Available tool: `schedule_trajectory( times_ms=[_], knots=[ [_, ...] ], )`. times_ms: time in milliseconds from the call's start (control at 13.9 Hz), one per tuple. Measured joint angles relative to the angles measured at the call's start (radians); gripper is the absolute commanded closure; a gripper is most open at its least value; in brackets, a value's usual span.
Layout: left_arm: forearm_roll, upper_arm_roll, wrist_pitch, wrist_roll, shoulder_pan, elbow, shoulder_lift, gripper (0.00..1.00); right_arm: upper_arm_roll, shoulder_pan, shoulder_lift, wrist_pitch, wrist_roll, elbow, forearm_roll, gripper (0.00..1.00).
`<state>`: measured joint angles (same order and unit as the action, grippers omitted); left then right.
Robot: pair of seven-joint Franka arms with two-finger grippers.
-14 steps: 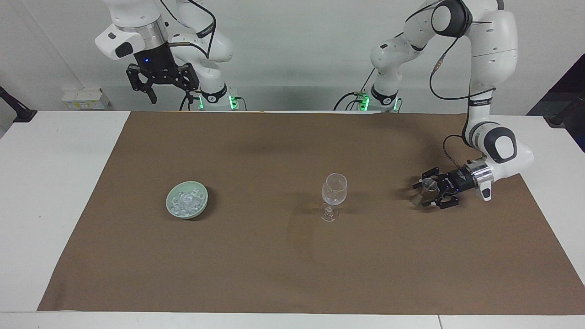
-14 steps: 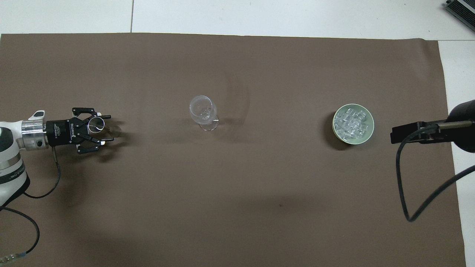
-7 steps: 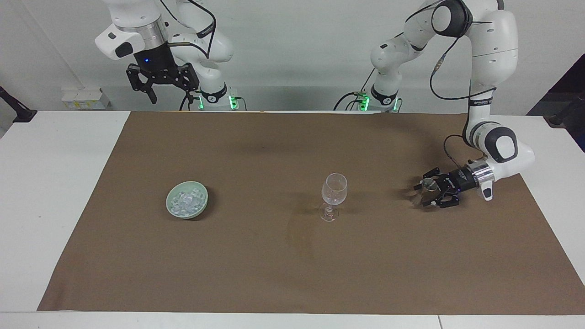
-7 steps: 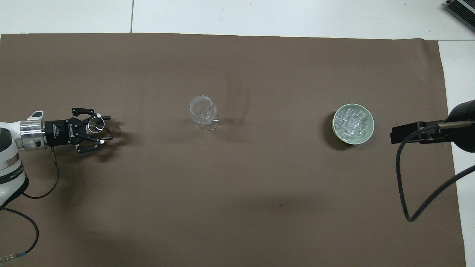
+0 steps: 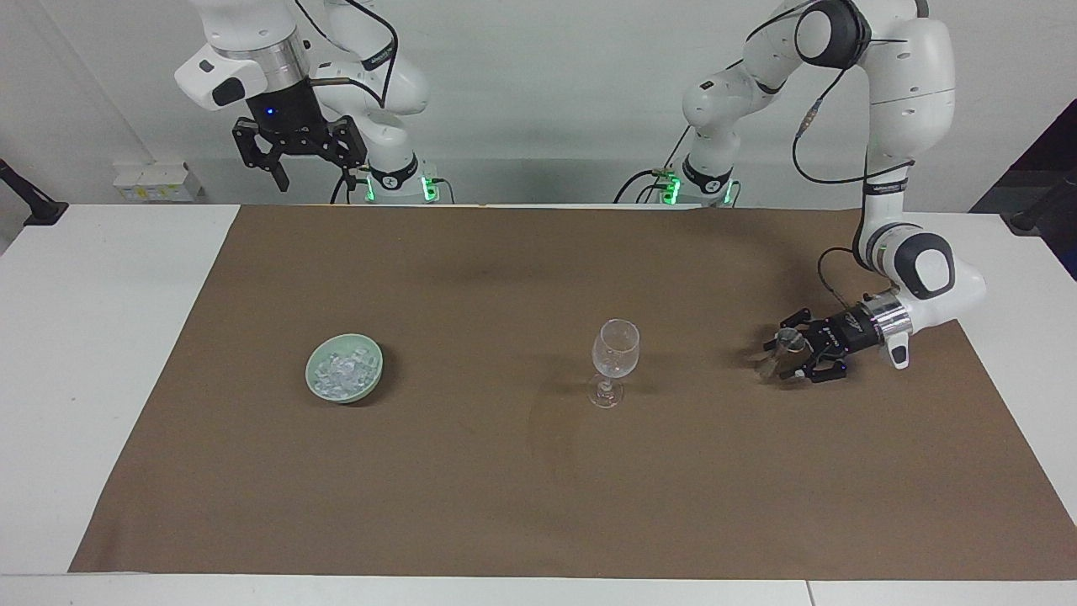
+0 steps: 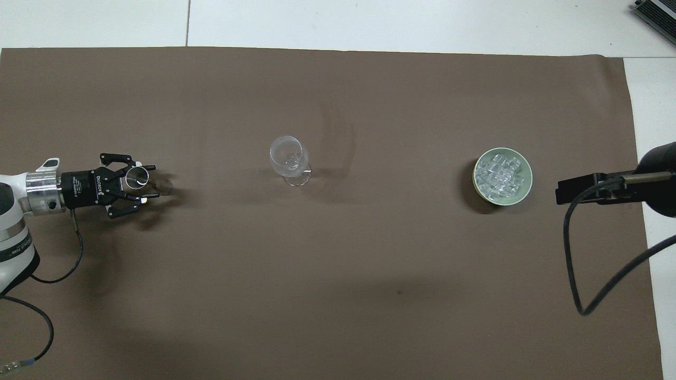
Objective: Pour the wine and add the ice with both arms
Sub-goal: 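Close the left gripper around the small silver metal cup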
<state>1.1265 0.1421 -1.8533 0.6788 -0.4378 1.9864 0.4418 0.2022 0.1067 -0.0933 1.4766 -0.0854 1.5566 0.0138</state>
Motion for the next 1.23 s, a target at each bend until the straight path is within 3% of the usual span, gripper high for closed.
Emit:
schedule_trajectory(
  times_ms=[360,793,937,1226],
  knots=[
    [0.014,0.0,0.006,0.0,-0.002,0.0,-0.001,0.41,0.0,0.0,0.0,0.0,0.0,0.0,0.0,0.0],
    [0.02,-0.001,0.007,0.0,-0.002,0.0,-0.002,0.76,0.0,0.0,0.0,0.0,0.0,0.0,0.0,0.0],
    [0.02,-0.001,0.008,0.0,-0.002,0.0,-0.002,0.97,0.0,0.0,0.0,0.0,0.0,0.0,0.0,0.0],
    [0.021,-0.001,0.011,0.0,-0.002,0.0,-0.003,1.0,0.0,0.0,0.0,0.0,0.0,0.0,0.0,0.0]
  ],
)
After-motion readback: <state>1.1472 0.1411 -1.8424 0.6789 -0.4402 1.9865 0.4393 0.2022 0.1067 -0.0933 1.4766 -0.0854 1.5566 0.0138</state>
